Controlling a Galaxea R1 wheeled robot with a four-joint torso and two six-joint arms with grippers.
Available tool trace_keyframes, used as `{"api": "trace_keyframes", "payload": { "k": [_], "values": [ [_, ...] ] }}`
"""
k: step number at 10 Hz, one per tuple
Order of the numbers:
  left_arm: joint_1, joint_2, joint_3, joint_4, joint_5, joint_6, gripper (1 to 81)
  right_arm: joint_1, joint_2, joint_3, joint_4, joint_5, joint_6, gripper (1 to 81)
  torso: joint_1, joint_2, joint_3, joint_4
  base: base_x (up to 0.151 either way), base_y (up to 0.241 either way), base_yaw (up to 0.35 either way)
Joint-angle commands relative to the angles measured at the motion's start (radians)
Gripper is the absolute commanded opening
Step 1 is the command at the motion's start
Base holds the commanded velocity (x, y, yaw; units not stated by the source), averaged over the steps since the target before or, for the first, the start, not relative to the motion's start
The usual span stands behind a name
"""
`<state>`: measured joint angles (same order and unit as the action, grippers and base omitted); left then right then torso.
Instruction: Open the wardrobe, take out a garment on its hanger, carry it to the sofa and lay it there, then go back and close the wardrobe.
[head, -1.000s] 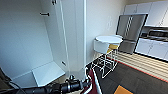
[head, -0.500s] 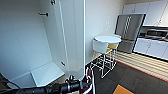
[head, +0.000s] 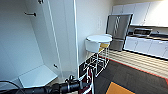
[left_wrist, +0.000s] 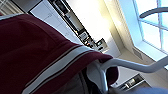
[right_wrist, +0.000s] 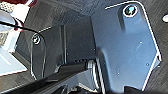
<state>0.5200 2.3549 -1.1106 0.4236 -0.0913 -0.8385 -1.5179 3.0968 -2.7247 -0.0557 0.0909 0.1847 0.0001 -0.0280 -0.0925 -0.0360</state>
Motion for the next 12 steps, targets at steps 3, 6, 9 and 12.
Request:
{"api": "trace_keyframes", "payload": {
  "k": [3, 6, 9, 12],
  "values": [
    [-0.165, -0.008, 0.078, 0.047, -0.111, 0.019, 1.0, 0.040, 0.007, 0.005, 0.005, -0.048, 0.001, 81.1, 0.000, 0.000, 0.000, 0.000, 0.000, 0.000, -0.214],
    [-0.165, -0.008, 0.084, 0.049, -0.111, 0.019, 1.0, 0.038, 0.007, 0.005, 0.005, -0.048, -0.001, 81.1, 0.000, 0.000, 0.000, 0.000, 0.000, 0.000, -0.214],
    [-0.165, -0.009, 0.092, 0.057, -0.111, 0.019, 1.0, 0.040, 0.007, 0.005, 0.004, -0.048, -0.001, 81.1, 0.000, 0.000, 0.000, 0.000, 0.000, 0.000, -0.214],
    [-0.165, -0.008, 0.092, 0.057, -0.110, 0.019, 1.0, 0.041, 0.009, 0.005, 0.001, -0.049, -0.001, 81.1, 0.000, 0.000, 0.000, 0.000, 0.000, 0.000, -0.214]
  ]
}}
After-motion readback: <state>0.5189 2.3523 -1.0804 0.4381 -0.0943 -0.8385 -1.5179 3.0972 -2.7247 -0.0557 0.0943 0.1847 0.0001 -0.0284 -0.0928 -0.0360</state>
